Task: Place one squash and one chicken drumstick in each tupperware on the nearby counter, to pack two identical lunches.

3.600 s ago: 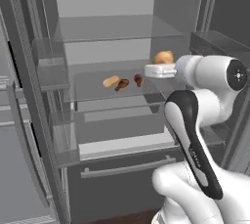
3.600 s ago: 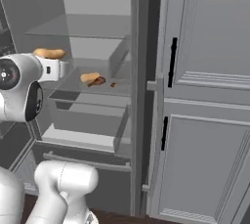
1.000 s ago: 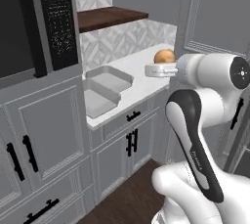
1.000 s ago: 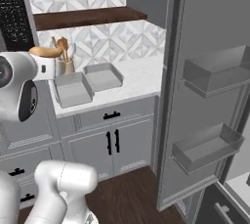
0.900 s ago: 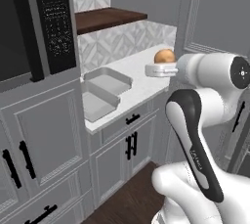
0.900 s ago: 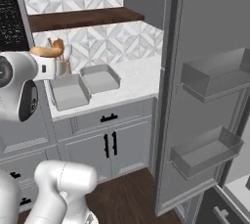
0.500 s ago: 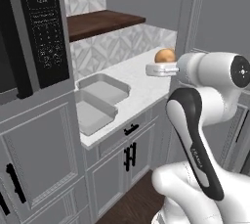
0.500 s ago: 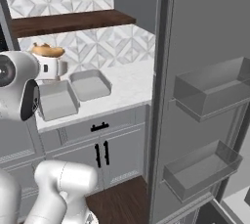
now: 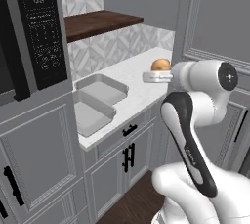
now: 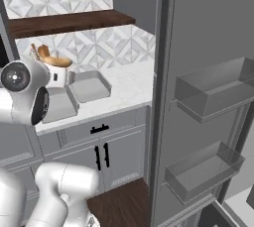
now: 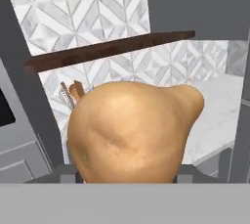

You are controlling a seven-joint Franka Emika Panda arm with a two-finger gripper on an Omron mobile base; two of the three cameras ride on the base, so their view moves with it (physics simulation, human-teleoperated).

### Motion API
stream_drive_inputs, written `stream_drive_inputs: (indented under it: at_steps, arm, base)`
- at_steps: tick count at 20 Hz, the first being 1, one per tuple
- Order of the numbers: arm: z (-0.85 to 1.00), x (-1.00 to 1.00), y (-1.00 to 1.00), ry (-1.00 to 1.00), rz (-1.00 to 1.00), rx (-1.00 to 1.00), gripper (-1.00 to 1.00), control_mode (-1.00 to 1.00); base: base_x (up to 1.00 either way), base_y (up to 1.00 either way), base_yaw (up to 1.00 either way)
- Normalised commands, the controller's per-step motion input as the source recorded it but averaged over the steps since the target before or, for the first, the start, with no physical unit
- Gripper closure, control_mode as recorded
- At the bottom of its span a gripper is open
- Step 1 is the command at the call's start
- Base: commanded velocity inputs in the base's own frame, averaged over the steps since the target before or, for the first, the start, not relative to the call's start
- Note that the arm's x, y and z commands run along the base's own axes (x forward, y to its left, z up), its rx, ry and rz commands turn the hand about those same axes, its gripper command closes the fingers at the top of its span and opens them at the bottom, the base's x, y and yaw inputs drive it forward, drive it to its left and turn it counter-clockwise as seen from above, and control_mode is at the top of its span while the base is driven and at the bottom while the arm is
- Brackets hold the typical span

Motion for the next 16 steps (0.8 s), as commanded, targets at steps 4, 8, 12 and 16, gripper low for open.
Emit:
stream_drive_inputs:
  at_steps: [4, 8, 12, 16]
  arm:
    - [-1.0, 1.0, 0.08, 0.33, 0.0, -0.03, 1.0, -1.0]
    - [-0.91, 1.0, 0.35, 0.36, 0.0, -0.04, 1.0, -1.0]
    - [-0.37, 0.84, 0.58, 0.06, 0.09, -0.05, 1.0, -1.0]
    - [-0.13, 0.69, 0.29, -0.03, 0.19, 0.0, 1.0, -1.0]
  base:
    - [0.0, 0.0, 0.0]
    - [0.0, 0.0, 0.0]
    - [0.0, 0.0, 0.0]
    - [0.0, 0.0, 0.0]
